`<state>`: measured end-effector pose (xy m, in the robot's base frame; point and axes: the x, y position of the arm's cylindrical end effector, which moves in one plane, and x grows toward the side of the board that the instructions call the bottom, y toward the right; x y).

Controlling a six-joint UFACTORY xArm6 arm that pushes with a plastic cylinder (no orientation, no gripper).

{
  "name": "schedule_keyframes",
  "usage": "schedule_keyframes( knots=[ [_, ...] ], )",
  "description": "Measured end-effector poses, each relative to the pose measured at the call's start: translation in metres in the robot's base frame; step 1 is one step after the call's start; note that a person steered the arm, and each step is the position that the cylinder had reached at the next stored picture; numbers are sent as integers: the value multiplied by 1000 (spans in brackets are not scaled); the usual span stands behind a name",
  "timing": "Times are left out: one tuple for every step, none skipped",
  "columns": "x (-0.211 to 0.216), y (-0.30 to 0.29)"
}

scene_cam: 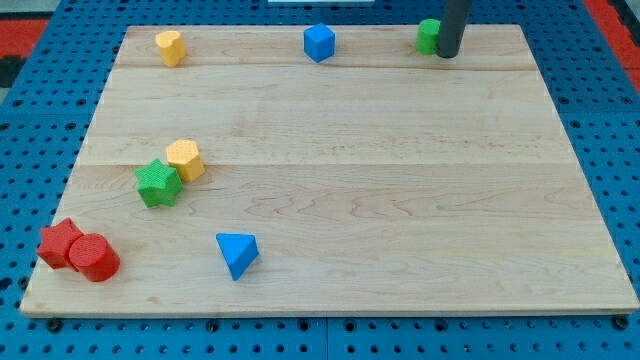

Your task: Place the arm in between the red circle and the green star

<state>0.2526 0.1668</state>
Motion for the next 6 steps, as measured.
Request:
schedule_keyframes(
  knots=[
    [27, -61],
    [64, -139],
    [115, -183],
    [159, -221],
    [195, -255],
    [240, -285]
  ],
)
